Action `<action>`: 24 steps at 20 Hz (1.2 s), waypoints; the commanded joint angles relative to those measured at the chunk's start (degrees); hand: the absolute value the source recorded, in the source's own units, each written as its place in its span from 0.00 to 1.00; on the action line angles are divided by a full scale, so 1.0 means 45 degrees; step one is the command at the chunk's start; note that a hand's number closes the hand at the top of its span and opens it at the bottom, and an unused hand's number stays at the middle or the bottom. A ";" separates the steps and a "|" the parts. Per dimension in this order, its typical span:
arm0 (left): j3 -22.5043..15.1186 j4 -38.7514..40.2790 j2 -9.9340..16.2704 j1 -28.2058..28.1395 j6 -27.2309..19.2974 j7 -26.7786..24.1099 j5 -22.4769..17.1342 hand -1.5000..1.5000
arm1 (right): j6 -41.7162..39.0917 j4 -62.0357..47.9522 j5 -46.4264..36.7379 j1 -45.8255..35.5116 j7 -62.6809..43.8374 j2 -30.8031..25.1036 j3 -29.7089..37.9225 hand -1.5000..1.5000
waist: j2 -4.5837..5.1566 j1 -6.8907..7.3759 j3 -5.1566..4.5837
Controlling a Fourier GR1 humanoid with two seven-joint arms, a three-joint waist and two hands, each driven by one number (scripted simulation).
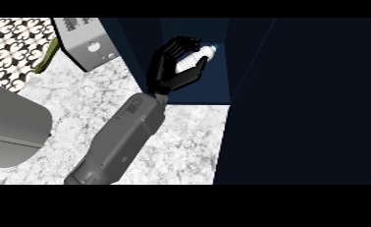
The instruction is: Pick up the bottled water, place it into the cabinet and close the cabinet
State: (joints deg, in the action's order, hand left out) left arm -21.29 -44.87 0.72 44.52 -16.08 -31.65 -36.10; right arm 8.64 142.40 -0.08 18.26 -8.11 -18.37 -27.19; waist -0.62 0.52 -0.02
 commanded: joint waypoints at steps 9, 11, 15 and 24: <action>-0.1685 -0.7112 0.2250 -0.5876 -0.0631 0.1442 0.0620 1.00 | -0.1583 0.1163 -0.0092 -0.0509 -0.2202 -0.2087 -0.0887 1.00 | 0.0012 0.0272 -0.0005; -0.1470 -0.7855 0.2767 -0.6292 -0.0436 0.1484 0.0589 1.00 | -0.1181 0.0909 -0.0542 -0.1774 -0.3401 -0.1167 -0.2154 1.00 | 0.0064 0.0292 -0.0024; -0.1586 -1.1019 0.4097 -0.8410 -0.0968 0.2293 0.0649 1.00 | -0.0762 0.0986 -0.0621 -0.1423 -0.3518 -0.0465 -0.3367 1.00 | 0.0000 0.0211 -0.0003; -0.0776 -1.2681 0.5228 -1.1421 0.0051 0.1232 0.0550 1.00 | -0.0249 -0.0722 -0.1843 -0.4642 -0.5904 0.2341 -0.5636 1.00 | 0.0071 0.0090 -0.0011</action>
State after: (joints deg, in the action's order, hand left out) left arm -25.85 -96.50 21.51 -1.69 -16.26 -26.60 -33.46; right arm 7.16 138.97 -5.68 1.39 -31.01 -13.01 -45.90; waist -0.31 1.03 -0.08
